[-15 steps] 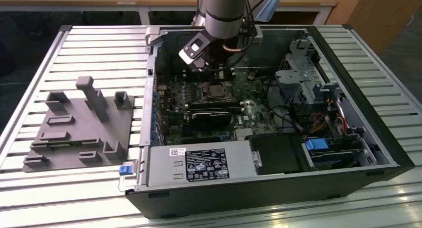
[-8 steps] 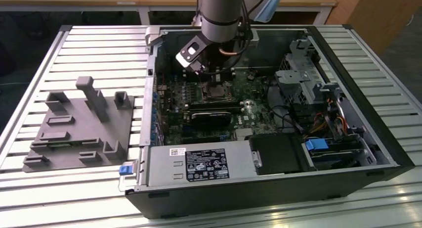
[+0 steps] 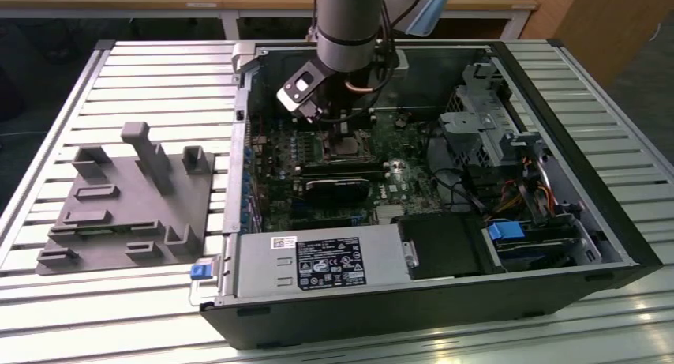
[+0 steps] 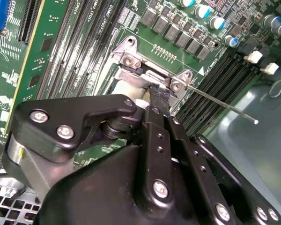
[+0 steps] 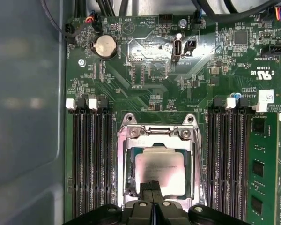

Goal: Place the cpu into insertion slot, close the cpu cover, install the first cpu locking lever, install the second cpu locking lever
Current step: 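Close the cpu cover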

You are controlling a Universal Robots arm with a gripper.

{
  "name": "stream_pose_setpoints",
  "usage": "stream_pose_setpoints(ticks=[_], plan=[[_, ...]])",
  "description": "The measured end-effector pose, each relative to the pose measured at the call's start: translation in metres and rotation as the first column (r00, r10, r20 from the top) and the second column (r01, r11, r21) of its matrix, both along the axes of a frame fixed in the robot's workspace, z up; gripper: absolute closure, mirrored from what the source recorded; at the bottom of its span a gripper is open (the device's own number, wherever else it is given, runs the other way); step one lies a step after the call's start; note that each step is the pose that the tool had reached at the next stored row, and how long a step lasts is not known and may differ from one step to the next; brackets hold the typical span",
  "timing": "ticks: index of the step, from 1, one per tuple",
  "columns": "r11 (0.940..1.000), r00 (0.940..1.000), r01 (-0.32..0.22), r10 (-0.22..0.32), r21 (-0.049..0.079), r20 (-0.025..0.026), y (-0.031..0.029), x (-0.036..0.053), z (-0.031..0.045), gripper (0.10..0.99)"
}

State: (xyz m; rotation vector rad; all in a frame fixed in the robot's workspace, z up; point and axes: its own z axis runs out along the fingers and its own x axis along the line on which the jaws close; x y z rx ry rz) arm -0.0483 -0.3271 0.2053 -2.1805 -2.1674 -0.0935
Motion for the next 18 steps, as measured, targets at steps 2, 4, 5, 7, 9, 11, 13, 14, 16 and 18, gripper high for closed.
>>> stream_pose_setpoints(ticks=[2,4,5,7,9,11,13,14,16,18], plan=[[1.0,1.0,0.0,0.0,0.0,0.0,0.0,-0.0002,-0.0009,0.98],[1.0,1.0,0.0,0.0,0.0,0.0,0.0,-0.0002,-0.0018,0.98],[1.0,1.0,0.0,0.0,0.0,0.0,0.0,-0.0002,-0.0022,0.98],[1.0,1.0,0.0,0.0,0.0,0.0,0.0,-0.0002,-0.0031,0.98],[1.0,1.0,0.0,0.0,0.0,-0.0001,0.0,-0.0002,-0.004,0.98],[1.0,1.0,0.0,0.0,0.0,-0.0002,-0.0001,-0.0002,-0.005,0.98],[1.0,1.0,0.0,0.0,-0.001,0.0002,-0.0001,-0.0003,-0.0057,0.98],[1.0,1.0,0.0,0.0,-0.001,0.0003,-0.0001,-0.0003,-0.0058,0.98],[1.0,1.0,0.0,0.0,-0.001,0.0005,0.0,0.0001,-0.006,0.98],[1.0,1.0,0.0,0.0,-0.001,0.0007,0.0002,0.0006,-0.006,0.98]])
